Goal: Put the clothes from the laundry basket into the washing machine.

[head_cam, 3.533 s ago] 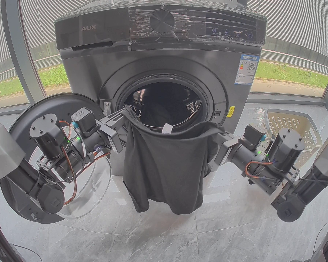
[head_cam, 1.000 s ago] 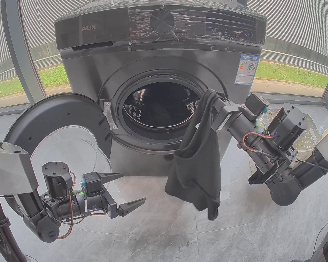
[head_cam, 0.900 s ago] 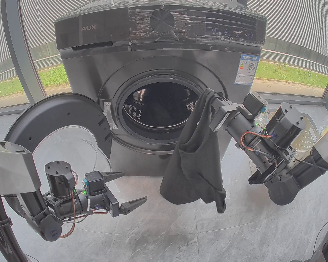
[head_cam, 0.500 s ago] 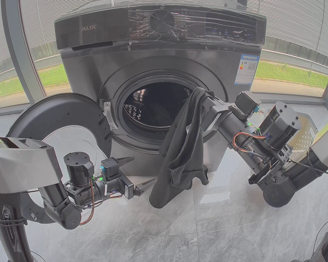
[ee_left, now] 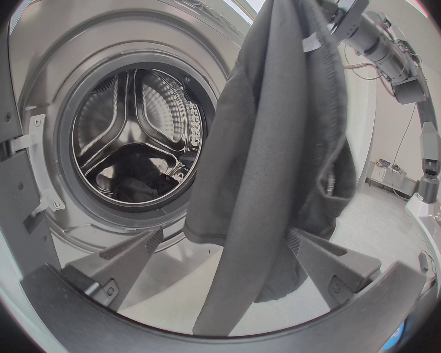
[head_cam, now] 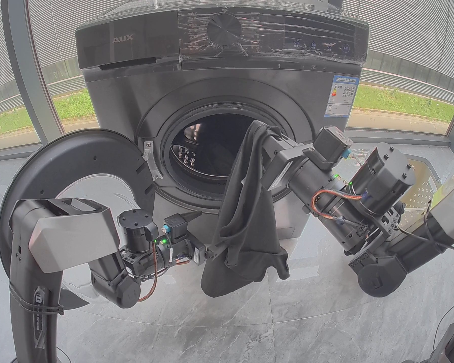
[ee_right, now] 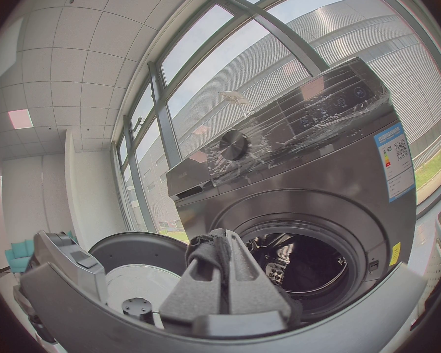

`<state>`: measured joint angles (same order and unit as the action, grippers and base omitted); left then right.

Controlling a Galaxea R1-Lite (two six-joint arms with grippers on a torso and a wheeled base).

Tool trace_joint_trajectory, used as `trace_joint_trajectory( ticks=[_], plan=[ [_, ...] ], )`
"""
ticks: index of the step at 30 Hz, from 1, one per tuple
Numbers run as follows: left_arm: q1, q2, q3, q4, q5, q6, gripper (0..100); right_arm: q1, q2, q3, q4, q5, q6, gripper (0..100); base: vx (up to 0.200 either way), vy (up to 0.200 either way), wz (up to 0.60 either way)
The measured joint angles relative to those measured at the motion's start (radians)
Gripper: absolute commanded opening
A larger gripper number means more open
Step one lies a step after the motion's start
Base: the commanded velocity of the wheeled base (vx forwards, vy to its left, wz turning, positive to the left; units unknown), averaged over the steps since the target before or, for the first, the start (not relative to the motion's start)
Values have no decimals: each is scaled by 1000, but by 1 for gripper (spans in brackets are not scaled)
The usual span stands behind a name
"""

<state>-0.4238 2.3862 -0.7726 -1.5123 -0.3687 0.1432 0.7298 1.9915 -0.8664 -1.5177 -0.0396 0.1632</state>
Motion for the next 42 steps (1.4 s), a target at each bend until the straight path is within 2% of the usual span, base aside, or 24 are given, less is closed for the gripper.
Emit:
trace_joint_trajectory(
  ticks=[7,20,24,25,36,42],
  plan=[
    [-7,66,-97,1,3,-40,100,53,-7,3,-4,5,0,0,0,0,0],
    [-30,145,-182,1,7,-48,100,70,-13,14,-13,4,1,0,0,0,0],
    [-31,152,-204,1,10,-58,100,72,-13,14,-13,4,2,0,0,0,0],
    [-31,154,-213,1,10,-62,0,72,-13,15,-13,4,2,0,0,0,0],
    [-74,167,-237,-1,4,-108,0,61,-13,23,-12,5,2,0,0,0,0],
    [-87,150,-203,-3,1,-108,0,35,-11,14,-7,9,2,0,0,0,0]
  ],
)
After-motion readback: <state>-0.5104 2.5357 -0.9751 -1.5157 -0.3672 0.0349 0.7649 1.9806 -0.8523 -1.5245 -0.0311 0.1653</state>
